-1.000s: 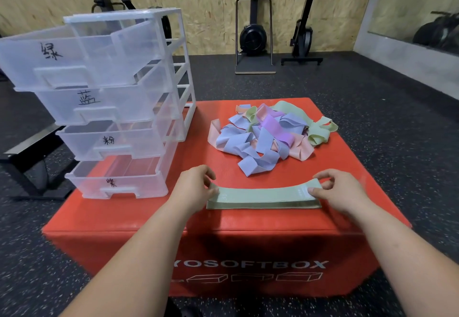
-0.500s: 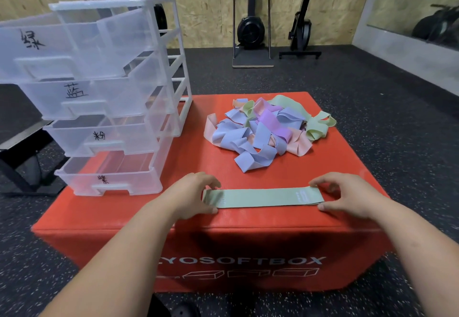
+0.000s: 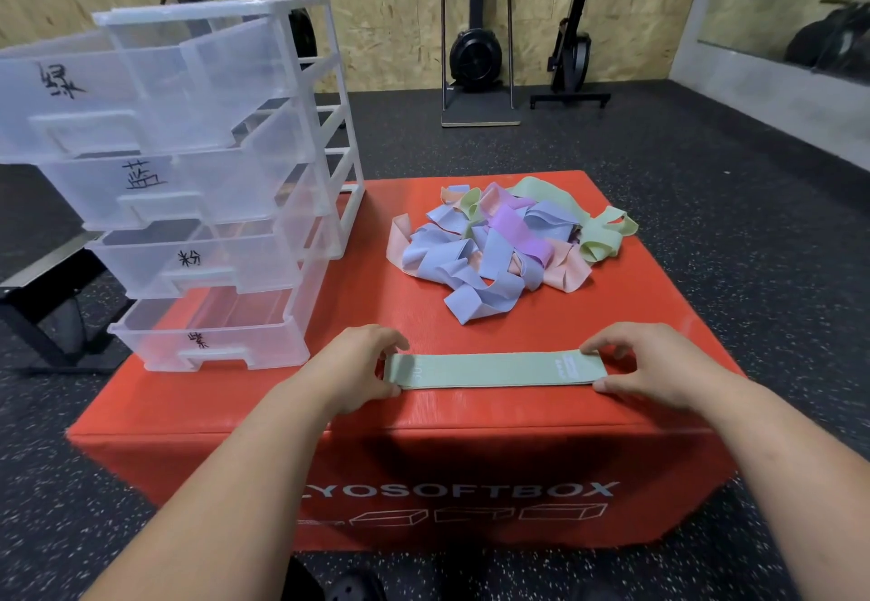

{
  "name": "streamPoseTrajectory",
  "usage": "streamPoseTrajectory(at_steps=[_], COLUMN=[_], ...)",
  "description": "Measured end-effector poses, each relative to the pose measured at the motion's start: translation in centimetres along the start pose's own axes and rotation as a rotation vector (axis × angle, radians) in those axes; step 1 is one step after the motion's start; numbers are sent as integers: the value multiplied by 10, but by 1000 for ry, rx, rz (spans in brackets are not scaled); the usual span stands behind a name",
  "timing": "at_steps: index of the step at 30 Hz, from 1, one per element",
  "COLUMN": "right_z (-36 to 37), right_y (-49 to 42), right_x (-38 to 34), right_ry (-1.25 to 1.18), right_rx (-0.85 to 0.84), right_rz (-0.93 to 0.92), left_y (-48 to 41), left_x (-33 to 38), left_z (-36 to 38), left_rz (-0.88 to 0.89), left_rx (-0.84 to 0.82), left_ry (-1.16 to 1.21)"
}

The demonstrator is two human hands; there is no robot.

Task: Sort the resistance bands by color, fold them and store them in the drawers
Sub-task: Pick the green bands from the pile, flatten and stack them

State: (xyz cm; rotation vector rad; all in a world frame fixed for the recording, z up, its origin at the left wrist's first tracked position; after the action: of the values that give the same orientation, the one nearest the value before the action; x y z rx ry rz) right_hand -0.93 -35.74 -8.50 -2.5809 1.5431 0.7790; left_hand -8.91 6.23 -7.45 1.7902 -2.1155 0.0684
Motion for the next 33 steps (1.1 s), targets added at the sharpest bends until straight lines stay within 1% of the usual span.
streamPoseTrajectory(at_steps=[3, 7, 10, 13, 16, 20, 24, 27, 29, 33], right_z=[1, 1, 2, 2, 0, -2, -7, 1, 12, 9], right_y=[-1, -5, -6, 0, 4, 4, 11, 21, 21, -11], right_x=[-1, -5, -9, -14, -21, -40, -69, -78, -69, -39], right_ry=[34, 174, 226, 191, 129, 144, 133, 32, -15, -19], right_rx=[1, -16, -36, -39, -24, 0, 42, 181, 248, 251], right_rz=[-2, -9, 3, 25, 33, 51, 97, 89, 129, 289], left_y=[0, -3, -2, 2, 9, 19, 30, 28, 16, -21], left_x=[-1, -1, 2, 5, 11, 30, 60, 80, 88, 86], left_z=[0, 1, 2, -1, -5, -11, -14, -15, -17, -6], left_rz=[-18, -28, -38, -63, -68, -59, 1, 44, 66, 114], left_rx=[-8, -20, -30, -40, -14, 8, 53, 77, 111, 293], left_ry=[-18, -42, -75, -67, -36, -11, 27, 35, 48, 107])
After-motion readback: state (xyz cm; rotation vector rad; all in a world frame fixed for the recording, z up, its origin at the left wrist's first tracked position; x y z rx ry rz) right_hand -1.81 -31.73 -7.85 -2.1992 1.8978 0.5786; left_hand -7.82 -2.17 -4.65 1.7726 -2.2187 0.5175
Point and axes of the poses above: each hand's wrist, its own y-axis away from the middle knuckle, its own z-axis out of the palm, x = y × z, the point moved 1 cm from there along -y, towards the middle knuckle, and after that the axes turned 11 degrees about -x, right-handed, at the moved point
